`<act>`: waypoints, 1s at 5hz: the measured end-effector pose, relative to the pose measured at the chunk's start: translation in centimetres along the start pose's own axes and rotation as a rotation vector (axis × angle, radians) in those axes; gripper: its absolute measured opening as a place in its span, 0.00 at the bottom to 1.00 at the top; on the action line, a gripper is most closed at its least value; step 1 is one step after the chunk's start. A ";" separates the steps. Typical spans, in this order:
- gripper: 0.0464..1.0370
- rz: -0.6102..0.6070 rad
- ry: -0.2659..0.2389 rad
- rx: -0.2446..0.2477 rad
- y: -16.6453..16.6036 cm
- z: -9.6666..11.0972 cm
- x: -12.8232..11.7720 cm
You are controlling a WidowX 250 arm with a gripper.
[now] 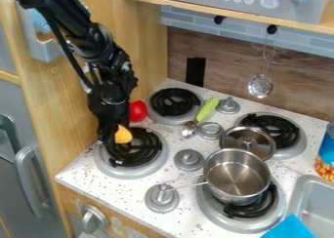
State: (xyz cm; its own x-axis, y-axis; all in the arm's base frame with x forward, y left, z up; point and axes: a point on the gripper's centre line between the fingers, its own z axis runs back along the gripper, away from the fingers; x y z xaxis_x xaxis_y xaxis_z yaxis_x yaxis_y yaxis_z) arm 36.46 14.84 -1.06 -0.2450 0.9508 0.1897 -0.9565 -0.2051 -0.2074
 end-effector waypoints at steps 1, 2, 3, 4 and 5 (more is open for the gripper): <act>0.96 -0.021 0.013 0.008 0.0 0.1 -0.1; 0.96 -0.087 0.011 0.051 0.5 0.2 0.0; 0.96 -0.196 -0.013 0.047 0.1 3.1 -0.6; 0.96 -0.333 0.034 0.059 0.1 8.0 -1.9; 0.96 -0.470 0.142 0.121 1.3 9.5 -4.4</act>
State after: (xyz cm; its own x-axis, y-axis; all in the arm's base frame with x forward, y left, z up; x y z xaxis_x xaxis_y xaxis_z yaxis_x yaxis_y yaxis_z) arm 34.76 8.14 6.96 0.2321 0.9673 0.1020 -0.9719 0.2349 -0.0161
